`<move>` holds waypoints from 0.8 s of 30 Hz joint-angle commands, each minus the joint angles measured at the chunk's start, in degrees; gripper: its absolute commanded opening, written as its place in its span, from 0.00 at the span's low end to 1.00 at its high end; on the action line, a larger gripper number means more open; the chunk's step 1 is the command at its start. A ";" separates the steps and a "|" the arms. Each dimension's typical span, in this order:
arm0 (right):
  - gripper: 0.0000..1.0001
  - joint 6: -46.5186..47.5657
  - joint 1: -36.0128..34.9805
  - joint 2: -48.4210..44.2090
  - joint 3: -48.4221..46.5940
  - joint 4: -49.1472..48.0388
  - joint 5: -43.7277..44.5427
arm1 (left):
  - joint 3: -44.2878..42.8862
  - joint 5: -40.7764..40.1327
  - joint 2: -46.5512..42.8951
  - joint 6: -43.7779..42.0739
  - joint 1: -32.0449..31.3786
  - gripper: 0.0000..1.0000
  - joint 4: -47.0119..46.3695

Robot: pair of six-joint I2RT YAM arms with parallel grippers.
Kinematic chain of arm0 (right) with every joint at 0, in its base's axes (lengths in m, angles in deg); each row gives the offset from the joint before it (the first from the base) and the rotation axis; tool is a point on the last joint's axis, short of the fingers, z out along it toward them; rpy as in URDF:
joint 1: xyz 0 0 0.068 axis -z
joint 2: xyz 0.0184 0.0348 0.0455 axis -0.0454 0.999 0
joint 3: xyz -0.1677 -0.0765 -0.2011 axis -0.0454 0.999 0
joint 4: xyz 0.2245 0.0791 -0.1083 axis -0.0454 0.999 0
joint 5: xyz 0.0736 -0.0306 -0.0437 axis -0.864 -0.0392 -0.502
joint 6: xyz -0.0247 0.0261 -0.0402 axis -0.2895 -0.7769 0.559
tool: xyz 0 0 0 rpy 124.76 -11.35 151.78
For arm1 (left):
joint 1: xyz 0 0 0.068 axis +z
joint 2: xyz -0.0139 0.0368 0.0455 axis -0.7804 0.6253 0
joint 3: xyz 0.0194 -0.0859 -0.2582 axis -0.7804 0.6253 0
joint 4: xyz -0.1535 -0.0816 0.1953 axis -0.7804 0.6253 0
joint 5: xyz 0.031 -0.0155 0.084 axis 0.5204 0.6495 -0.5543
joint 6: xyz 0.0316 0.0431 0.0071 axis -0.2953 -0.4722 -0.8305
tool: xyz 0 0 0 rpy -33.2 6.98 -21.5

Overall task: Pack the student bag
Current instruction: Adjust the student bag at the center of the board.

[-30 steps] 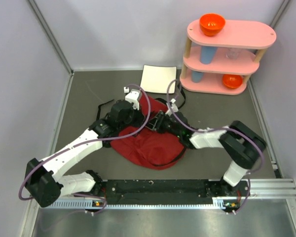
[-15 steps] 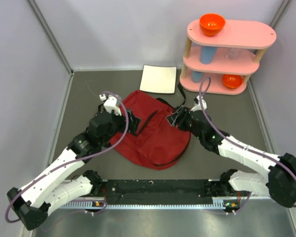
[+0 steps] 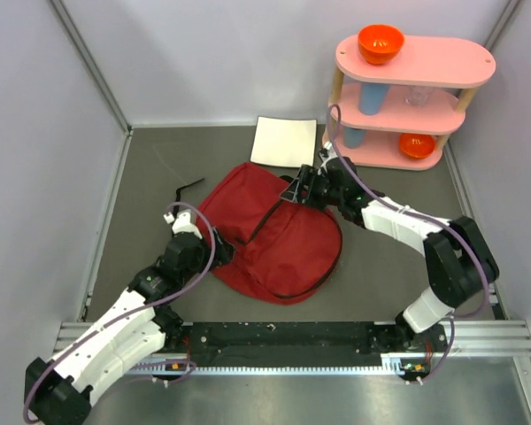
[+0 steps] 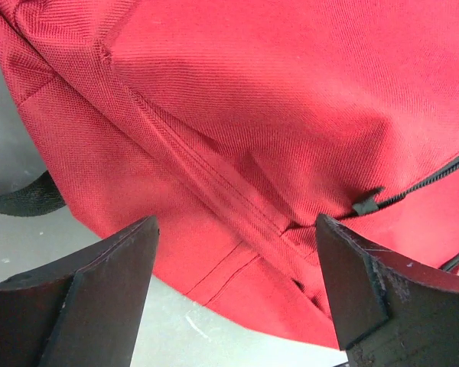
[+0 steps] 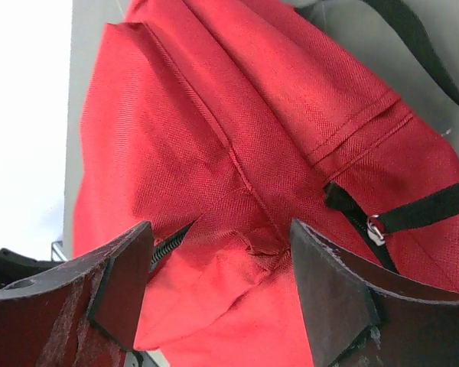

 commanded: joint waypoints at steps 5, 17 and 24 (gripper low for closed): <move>0.54 -1.72 2.59 4.35 2.53 -5.01 -9.64 | 7.57 10.36 -5.17 7.90 6.33 0.89 -14.26; 0.00 -12.10 4.70 -4.42 23.98 -23.74 -12.30 | 5.64 15.02 0.62 3.52 10.11 0.90 -17.69; 0.00 -15.71 2.34 -23.57 35.58 -14.74 -4.14 | 2.83 20.55 8.87 0.26 13.02 0.92 -26.29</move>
